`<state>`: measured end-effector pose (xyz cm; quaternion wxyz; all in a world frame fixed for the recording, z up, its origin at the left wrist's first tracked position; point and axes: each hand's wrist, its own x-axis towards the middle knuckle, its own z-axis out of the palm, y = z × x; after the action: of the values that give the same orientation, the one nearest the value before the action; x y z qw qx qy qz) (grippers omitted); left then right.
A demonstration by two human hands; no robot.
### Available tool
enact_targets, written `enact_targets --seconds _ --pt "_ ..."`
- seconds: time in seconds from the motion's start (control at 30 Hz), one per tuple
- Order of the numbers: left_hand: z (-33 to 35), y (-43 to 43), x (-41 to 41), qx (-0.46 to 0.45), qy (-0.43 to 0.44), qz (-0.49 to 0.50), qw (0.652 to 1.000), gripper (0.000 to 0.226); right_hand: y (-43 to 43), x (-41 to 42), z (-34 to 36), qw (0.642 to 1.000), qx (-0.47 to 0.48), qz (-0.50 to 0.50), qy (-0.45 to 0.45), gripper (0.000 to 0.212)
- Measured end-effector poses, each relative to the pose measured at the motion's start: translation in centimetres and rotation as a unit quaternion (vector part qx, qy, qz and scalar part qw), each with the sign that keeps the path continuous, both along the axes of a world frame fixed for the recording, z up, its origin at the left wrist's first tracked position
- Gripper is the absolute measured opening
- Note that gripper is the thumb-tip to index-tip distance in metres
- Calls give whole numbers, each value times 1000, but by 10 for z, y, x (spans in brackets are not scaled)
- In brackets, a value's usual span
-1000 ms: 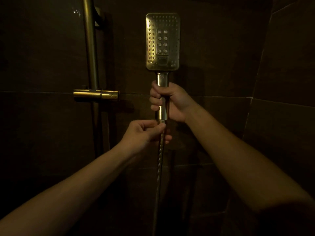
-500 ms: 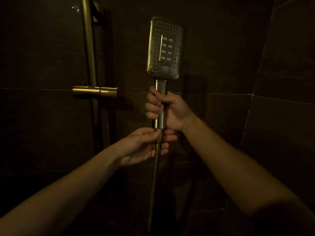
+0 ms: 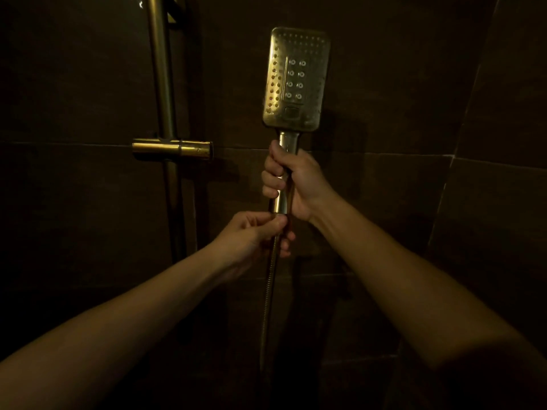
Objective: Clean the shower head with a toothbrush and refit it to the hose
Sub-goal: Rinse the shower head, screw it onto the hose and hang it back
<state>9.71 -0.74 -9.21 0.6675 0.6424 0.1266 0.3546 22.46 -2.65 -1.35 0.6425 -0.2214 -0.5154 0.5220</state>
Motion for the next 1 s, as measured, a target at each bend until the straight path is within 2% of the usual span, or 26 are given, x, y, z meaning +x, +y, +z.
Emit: enact_targets --seconds 0.23,0.47,0.57,0.63,0.8,1.0 --pt "2 -14 8 71 38 151 985 21 2 -5 -7 995 -13 -95 16 20" --pt "-17 -22 17 198 128 302 924 20 4 -5 -28 984 -27 -176 29 15" --pt "-36 -27 15 231 163 292 914 22 -1 -1 -53 976 -41 -208 39 15" --pt "-50 -30 12 235 182 263 918 22 -8 4 -72 979 -46 -194 43 15" --pt "-82 -43 14 172 218 207 938 11 -27 20 -115 990 -69 -123 32 11" --pt "-124 -63 21 132 258 204 935 19 -50 34 -160 990 -116 -71 23 11"
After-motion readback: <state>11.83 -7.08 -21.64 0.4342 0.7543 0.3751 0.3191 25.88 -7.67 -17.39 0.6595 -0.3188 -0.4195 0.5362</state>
